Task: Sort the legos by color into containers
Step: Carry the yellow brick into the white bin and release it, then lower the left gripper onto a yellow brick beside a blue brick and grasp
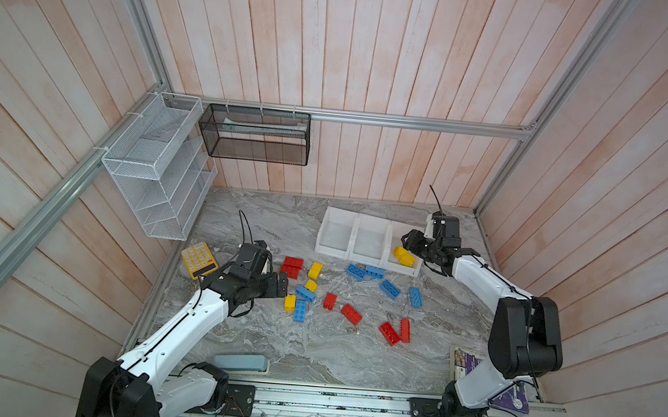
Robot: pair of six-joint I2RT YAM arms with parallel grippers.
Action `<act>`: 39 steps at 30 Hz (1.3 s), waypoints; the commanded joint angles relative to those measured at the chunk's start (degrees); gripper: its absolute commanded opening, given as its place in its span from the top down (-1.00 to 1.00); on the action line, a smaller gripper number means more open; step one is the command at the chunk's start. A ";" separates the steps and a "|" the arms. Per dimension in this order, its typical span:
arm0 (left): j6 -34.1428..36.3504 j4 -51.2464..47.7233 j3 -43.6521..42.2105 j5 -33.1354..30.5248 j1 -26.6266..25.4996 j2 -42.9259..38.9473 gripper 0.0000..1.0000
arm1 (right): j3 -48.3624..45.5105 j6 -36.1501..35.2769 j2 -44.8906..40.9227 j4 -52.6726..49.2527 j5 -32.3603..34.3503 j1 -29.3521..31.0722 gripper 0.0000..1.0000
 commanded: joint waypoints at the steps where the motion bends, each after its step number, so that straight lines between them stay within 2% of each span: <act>1: 1.02 0.79 0.21 0.87 0.01 0.19 -1.00 | 1.08 -0.07 0.61 1.50 0.91 -0.18 -0.19; 10: 0.01 -0.07 0.58 1.13 -1.36 1.35 -0.85 | -2.19 -1.30 -6.42 4.75 0.48 1.19 -0.22; 15: -2.30 -2.15 1.57 -0.35 -3.83 1.93 -0.82 | -7.86 -3.30 -13.92 8.97 2.45 6.35 -0.25; 22: -5.76 -2.73 0.65 -0.91 -6.64 2.33 -0.61 | -16.11 -3.32 -22.00 15.20 2.42 12.47 -0.46; 27: -7.02 -2.91 0.58 -1.62 -7.67 4.76 -0.54 | -19.46 -3.50 -23.73 16.64 3.05 15.94 -0.48; 30: -7.64 -2.28 0.45 -1.85 -8.15 6.56 -0.53 | -20.74 -3.50 -23.82 17.17 2.93 16.30 -0.48; 33: -7.99 -1.52 0.86 -1.85 -8.32 8.78 -0.38 | -21.38 -3.67 -23.91 17.09 3.23 16.30 -0.47; 39: -8.73 -0.29 2.43 -2.53 -9.27 13.78 -0.31 | -22.70 -3.84 -23.65 17.23 4.16 16.29 -0.45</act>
